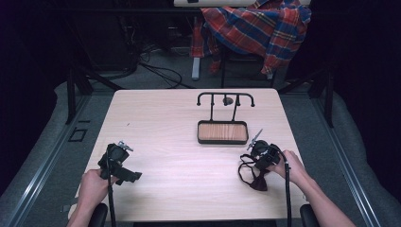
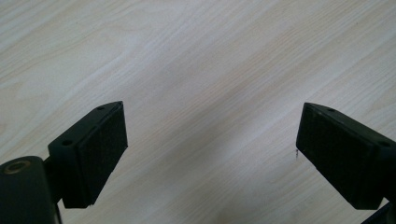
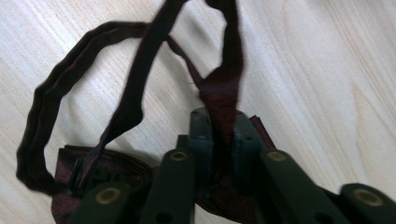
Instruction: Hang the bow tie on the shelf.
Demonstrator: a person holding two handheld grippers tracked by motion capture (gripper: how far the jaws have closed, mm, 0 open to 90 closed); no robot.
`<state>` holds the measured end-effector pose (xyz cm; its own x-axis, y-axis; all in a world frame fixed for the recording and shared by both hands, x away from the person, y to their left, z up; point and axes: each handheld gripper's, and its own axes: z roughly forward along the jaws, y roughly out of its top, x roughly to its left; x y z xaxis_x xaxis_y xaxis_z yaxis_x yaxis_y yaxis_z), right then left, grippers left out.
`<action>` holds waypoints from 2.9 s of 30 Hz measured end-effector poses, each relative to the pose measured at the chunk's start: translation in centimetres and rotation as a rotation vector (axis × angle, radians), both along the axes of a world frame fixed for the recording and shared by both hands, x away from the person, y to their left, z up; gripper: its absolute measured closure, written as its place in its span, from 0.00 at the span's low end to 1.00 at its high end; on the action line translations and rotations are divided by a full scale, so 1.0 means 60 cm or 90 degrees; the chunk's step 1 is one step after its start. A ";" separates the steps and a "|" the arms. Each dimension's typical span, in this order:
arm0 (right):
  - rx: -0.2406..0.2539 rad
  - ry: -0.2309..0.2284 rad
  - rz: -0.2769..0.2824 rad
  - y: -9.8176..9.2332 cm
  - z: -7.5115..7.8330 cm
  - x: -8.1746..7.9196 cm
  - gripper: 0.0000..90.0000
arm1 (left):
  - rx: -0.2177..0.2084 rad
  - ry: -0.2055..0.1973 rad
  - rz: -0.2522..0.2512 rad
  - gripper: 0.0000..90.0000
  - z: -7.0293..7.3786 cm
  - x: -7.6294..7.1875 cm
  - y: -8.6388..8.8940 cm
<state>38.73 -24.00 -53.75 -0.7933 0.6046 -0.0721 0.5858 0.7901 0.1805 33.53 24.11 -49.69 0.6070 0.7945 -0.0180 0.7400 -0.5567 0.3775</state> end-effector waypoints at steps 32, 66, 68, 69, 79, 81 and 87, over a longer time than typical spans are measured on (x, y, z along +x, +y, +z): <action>0.047 -0.145 -0.071 -0.023 0.075 -0.015 0.97 | -0.003 -0.001 0.001 0.10 0.001 0.000 0.000; 0.047 -0.236 -0.089 -0.012 0.117 0.011 0.97 | -0.001 0.002 -0.002 0.10 0.001 -0.001 -0.002; 0.050 -0.240 -0.091 -0.011 0.119 0.013 0.97 | -0.001 0.002 -0.002 0.10 0.001 -0.001 -0.002; 0.054 -0.245 -0.093 -0.010 0.120 0.014 0.97 | -0.001 0.002 -0.002 0.10 0.001 -0.001 -0.001; 0.060 -0.260 -0.091 -0.003 0.133 0.027 0.97 | -0.001 0.003 -0.002 0.10 0.001 -0.001 -0.001; 0.056 -0.262 -0.091 -0.003 0.136 0.028 0.97 | 0.000 0.003 -0.002 0.10 0.001 0.000 -0.002; 0.070 -0.277 -0.103 -0.009 0.148 0.032 0.97 | 0.000 0.002 -0.002 0.10 0.000 -0.001 -0.002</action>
